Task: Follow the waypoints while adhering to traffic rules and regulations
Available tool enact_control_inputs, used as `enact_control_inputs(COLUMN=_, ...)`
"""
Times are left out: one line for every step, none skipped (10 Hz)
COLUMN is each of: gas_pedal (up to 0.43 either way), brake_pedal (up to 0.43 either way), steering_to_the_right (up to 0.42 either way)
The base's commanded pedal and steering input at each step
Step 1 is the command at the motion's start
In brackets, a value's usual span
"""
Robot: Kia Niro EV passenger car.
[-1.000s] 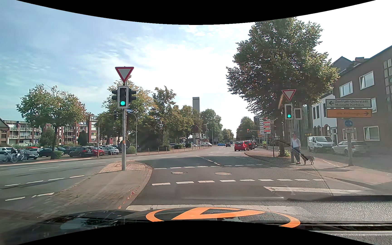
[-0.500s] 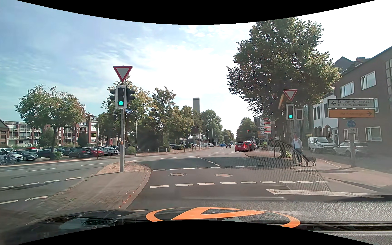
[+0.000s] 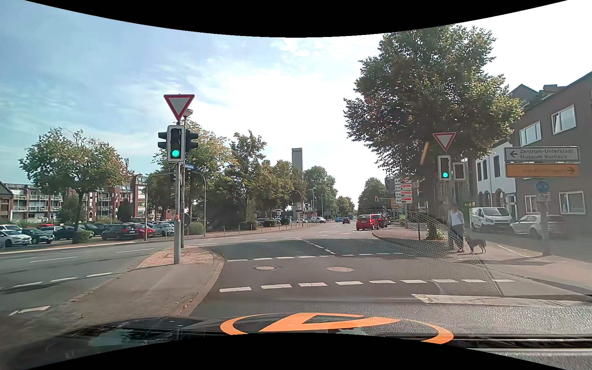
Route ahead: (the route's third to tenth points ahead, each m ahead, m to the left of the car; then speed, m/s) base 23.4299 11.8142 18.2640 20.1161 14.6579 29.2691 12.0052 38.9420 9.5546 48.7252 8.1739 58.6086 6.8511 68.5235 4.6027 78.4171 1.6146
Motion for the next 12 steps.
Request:
enact_control_inputs(gas_pedal=0.228, brake_pedal=0.000, steering_to_the_right=-0.032)
enact_control_inputs(gas_pedal=0.228, brake_pedal=0.000, steering_to_the_right=-0.034)
enact_control_inputs(gas_pedal=0.228, brake_pedal=0.000, steering_to_the_right=-0.036)
enact_control_inputs(gas_pedal=0.228, brake_pedal=0.000, steering_to_the_right=-0.039)
enact_control_inputs(gas_pedal=0.228, brake_pedal=0.000, steering_to_the_right=-0.041)
enact_control_inputs(gas_pedal=0.228, brake_pedal=0.000, steering_to_the_right=-0.043)
enact_control_inputs(gas_pedal=0.228, brake_pedal=0.000, steering_to_the_right=-0.045)
enact_control_inputs(gas_pedal=0.220, brake_pedal=0.000, steering_to_the_right=-0.047)
enact_control_inputs(gas_pedal=0.189, brake_pedal=0.000, steering_to_the_right=-0.051)
enact_control_inputs(gas_pedal=0.130, brake_pedal=0.000, steering_to_the_right=-0.055)
enact_control_inputs(gas_pedal=0.118, brake_pedal=0.000, steering_to_the_right=-0.059)
enact_control_inputs(gas_pedal=0.110, brake_pedal=0.000, steering_to_the_right=-0.062)
